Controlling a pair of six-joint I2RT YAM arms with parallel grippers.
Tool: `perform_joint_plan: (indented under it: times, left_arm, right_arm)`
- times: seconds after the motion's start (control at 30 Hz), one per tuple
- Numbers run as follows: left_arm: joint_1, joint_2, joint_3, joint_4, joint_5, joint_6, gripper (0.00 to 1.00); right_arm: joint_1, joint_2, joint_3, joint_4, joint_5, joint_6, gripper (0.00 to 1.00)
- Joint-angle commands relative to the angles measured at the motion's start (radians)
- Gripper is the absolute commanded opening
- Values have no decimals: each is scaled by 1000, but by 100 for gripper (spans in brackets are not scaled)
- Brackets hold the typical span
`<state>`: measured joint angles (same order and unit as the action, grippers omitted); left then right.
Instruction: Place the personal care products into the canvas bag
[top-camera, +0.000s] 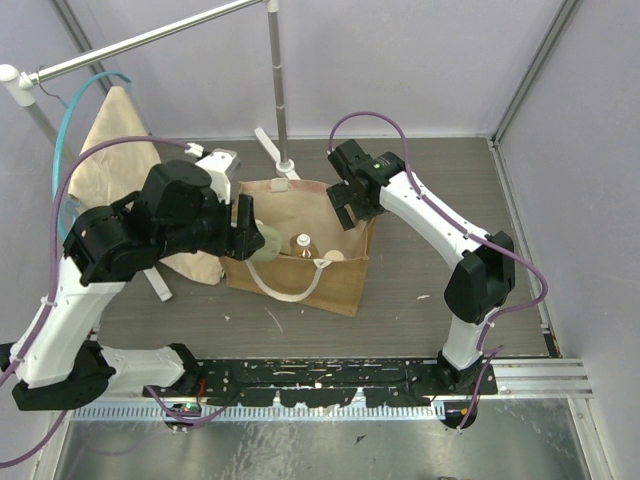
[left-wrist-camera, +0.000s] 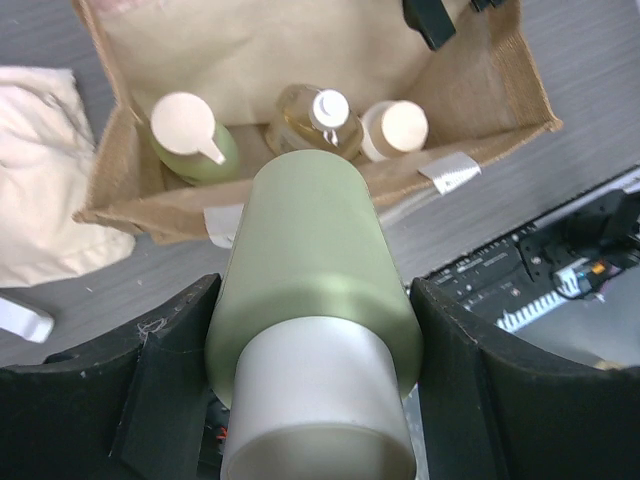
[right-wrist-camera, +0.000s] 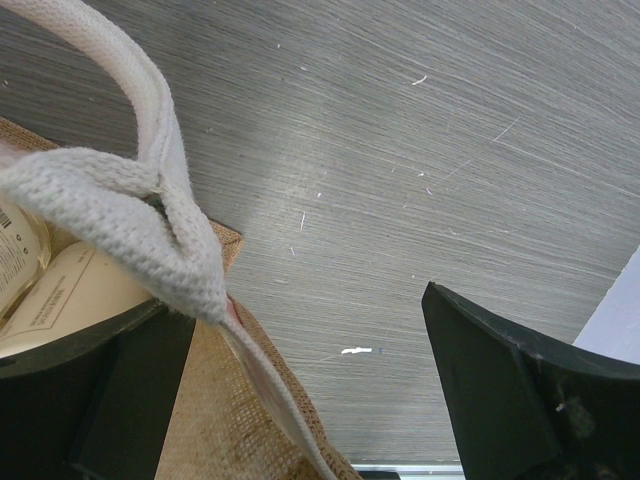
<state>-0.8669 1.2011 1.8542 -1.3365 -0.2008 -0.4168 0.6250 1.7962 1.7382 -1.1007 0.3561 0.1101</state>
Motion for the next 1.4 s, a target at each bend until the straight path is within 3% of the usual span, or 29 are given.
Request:
perform_joint_plan:
  times: [0.0,0.1,0.27,0.5,0.67,0.93,1.37]
  left_arm:
    - [5,40,87,152,-116,103,15]
    - [42,98,112,190,-150,156,13]
    - [143,186,105,252,-77,207,13]
    - [156,270,44,278,-6,207,12]
    - [155,312,48,188,25,177,9]
    - [173,286,-104,174,42,180,9]
    - [199,295,-333,359,123,170,9]
  right_arm:
    - [3,10,47,6,-4,-6,100]
    - [2,13,56,7,-8,-10,100]
    - [2,10,57,0,-7,-23,100]
    - [2,-17,57,-18,-9,-17,100]
    - [2,-19,67,-33,6,-16,100]
    - [0,-11,72,-45,3,-2,100]
    - [-6,-13,95,-63,-5,14,100]
